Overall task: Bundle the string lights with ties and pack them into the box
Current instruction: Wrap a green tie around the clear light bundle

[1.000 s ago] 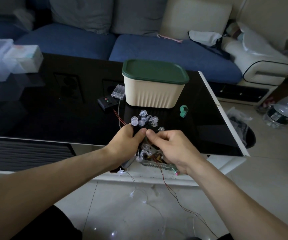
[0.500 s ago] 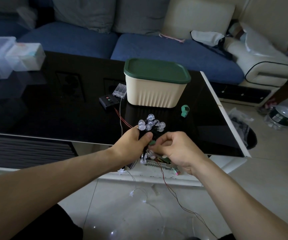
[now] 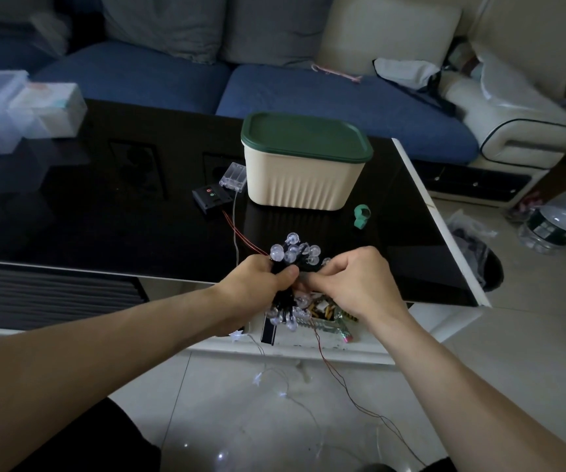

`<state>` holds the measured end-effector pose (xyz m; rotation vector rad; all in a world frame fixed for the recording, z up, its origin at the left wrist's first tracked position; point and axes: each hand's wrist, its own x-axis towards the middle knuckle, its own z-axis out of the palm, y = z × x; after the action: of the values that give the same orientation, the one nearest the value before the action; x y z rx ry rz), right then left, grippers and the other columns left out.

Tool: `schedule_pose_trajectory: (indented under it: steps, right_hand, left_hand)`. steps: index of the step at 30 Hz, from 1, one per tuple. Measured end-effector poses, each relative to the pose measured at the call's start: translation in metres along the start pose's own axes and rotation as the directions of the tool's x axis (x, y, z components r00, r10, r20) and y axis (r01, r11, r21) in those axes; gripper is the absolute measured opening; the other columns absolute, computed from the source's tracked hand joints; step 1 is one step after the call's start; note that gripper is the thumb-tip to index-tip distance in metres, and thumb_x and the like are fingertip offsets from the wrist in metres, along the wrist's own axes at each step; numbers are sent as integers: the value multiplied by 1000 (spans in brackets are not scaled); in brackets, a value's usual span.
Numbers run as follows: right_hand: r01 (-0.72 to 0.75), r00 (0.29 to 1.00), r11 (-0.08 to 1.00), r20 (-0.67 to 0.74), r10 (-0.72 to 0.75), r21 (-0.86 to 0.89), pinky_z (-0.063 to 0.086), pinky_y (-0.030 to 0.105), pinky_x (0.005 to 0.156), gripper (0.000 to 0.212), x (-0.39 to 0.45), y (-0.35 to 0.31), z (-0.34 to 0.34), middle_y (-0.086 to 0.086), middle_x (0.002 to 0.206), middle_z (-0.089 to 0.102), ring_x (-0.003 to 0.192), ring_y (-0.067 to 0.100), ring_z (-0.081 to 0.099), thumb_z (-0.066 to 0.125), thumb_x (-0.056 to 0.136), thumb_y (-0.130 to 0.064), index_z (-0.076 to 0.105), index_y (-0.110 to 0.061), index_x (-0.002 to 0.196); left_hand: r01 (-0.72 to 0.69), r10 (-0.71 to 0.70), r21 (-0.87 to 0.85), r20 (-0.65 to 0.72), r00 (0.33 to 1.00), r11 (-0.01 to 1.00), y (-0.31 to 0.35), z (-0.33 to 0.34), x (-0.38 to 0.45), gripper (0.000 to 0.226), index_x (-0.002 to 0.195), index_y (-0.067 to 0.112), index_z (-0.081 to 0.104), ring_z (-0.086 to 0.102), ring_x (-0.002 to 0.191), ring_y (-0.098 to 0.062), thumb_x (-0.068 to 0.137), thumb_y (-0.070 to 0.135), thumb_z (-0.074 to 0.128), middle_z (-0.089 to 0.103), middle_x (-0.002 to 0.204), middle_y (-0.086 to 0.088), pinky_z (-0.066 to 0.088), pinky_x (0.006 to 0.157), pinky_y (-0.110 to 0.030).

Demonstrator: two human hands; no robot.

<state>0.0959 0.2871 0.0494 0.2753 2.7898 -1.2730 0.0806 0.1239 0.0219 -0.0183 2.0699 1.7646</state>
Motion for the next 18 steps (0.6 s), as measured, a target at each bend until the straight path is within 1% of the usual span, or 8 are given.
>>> schedule_pose_trajectory:
  steps: [2, 4, 6, 8, 10, 13, 15, 18]
  right_hand:
    - [-10, 1000, 1000, -24, 11, 5, 45, 7, 51, 18, -1, -2, 0, -7, 62, 72, 63, 0, 68, 91, 68, -30, 77, -20, 63]
    - [-12, 1000, 1000, -20, 11, -19, 41, 9, 49, 17, -3, -5, 3, -7, 62, 71, 58, 0, 66, 91, 69, -26, 77, -19, 65]
    - [-10, 1000, 999, -17, 9, -37, 42, 13, 52, 15, -4, -5, 8, -7, 65, 71, 59, 1, 64, 90, 70, -25, 77, -18, 67]
    - [2, 1000, 1000, 4, -2, -12, 43, 14, 53, 12, -4, -4, 10, -6, 66, 72, 60, 2, 64, 88, 72, -23, 77, -17, 69]
    - [-2, 998, 999, 66, -1, 54, 46, 16, 57, 9, -5, -2, 11, -4, 65, 72, 61, 3, 66, 85, 76, -22, 79, -18, 71]
    - [-60, 977, 980, 212, 19, 191, 50, 15, 62, 5, -5, 0, 7, -2, 74, 76, 68, 5, 70, 79, 84, -20, 81, -18, 79]
    - [-99, 958, 956, 286, 16, 276, 51, 17, 65, 8, -4, -1, 3, -1, 78, 77, 71, 6, 71, 74, 89, -16, 81, -17, 84]
    - [-204, 911, 886, 413, 16, 416, 49, 20, 56, 19, -4, -4, -1, 1, 72, 71, 63, 7, 64, 66, 92, -5, 79, -17, 85]
  left_hand:
    - [8, -8, -47, -15, 1000, 999, 0, 1, 1, 23, 107, -3, 68, 69, 103, -28, 99, 15, 57, 73, 104, -18, 51, 100, -45]
    - [8, -9, -79, -14, 1000, 997, 0, 3, 1, 23, 106, -5, 68, 69, 100, -28, 99, 14, 58, 73, 103, -19, 53, 97, -42]
    - [1, -2, -94, -7, 1000, 996, 0, 4, 0, 22, 104, -7, 67, 69, 93, -25, 98, 13, 59, 72, 96, -16, 55, 88, -36]
    - [4, -5, -114, -11, 1000, 993, 1, 5, -1, 21, 103, -7, 67, 69, 88, -21, 98, 11, 59, 71, 91, -13, 55, 81, -31]
    - [10, -12, -141, -15, 1000, 990, 2, 5, -2, 20, 104, -7, 68, 69, 87, -20, 97, 9, 58, 72, 91, -13, 56, 83, -30]
    - [19, -20, -171, -1, 1000, 985, 3, 4, -4, 18, 102, -5, 68, 69, 87, -20, 97, 8, 57, 72, 91, -12, 56, 85, -29]
    - [25, -27, -192, -11, 1000, 981, 4, 4, -3, 19, 102, -7, 68, 70, 92, -25, 98, 9, 57, 73, 95, -16, 56, 88, -32]
    - [27, -38, -230, -44, 998, 973, 7, 1, -2, 23, 107, -11, 66, 69, 101, -32, 98, 9, 57, 71, 105, -23, 54, 95, -39]
